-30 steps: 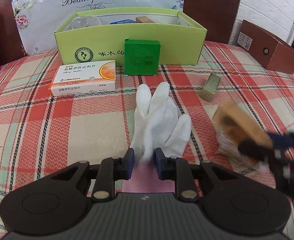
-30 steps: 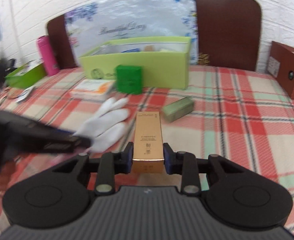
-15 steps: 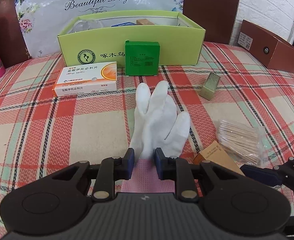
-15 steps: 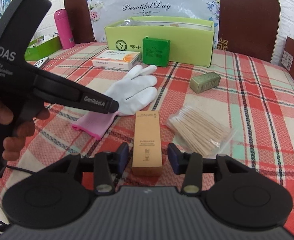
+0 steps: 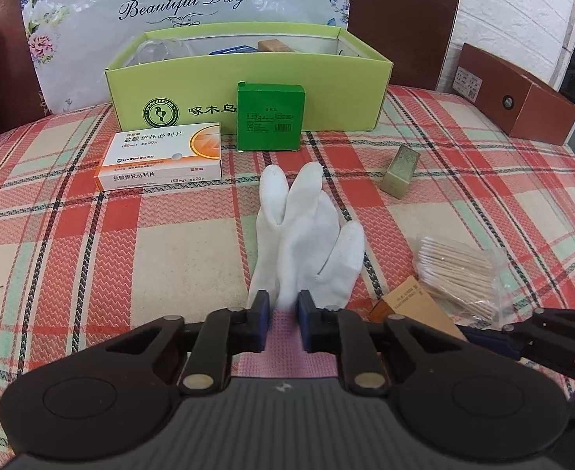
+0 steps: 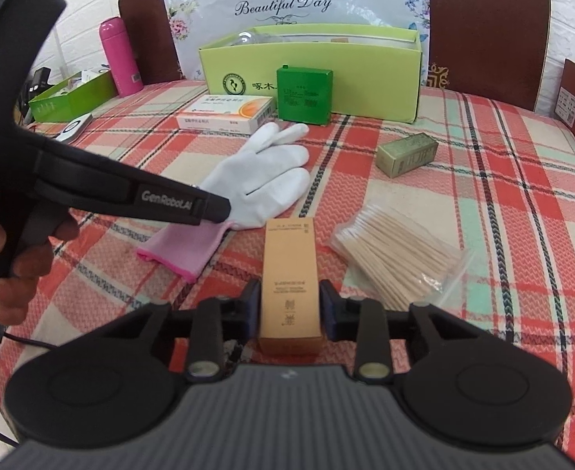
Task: Organize objects
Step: 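Carry the glove and tan box into the green box and release both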
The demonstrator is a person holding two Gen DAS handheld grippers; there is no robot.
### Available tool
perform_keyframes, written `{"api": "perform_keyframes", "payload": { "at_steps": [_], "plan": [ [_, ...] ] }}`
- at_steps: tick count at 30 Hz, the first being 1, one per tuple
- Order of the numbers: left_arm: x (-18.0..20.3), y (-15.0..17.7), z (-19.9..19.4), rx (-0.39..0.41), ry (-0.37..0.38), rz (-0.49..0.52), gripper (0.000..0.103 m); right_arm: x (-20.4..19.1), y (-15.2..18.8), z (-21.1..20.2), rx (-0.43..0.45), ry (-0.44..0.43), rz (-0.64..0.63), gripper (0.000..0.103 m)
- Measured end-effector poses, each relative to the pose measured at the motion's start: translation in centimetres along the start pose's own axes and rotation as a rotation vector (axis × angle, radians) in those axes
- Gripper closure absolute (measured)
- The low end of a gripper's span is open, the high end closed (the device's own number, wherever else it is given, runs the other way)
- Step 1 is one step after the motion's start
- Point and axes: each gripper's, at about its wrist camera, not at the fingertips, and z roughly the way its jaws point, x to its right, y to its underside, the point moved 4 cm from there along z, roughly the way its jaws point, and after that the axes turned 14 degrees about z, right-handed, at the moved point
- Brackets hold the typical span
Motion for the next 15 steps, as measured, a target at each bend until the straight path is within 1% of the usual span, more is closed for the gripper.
{"api": "perform_keyframes", "payload": {
  "at_steps": [4, 7, 12, 15],
  "plan": [
    [-0.9, -0.2, -1.2, 0.042, 0.056, -0.025, 0.097, 0.0, -0.5, -0.2, 0.004, -0.024, 0.021, 0.073],
    [-1.5, -1.0, -2.7, 0.086, 0.074, -0.022, 0.097, -0.1, -1.4, -1.0, 0.027, -0.051, 0.036, 0.074],
    [-3.3, -3.9, -5.4, 0.185, 0.092, -0.025, 0.097, -0.2, -4.9, -2.2, 0.104, -0.083, 0.034, 0.074],
    [-4.6, -6.5, -6.7, 0.243, 0.09, -0.02, 0.097, -0.3, -8.0, -2.7, 0.163, -0.096, 0.029, 0.074]
  ]
}}
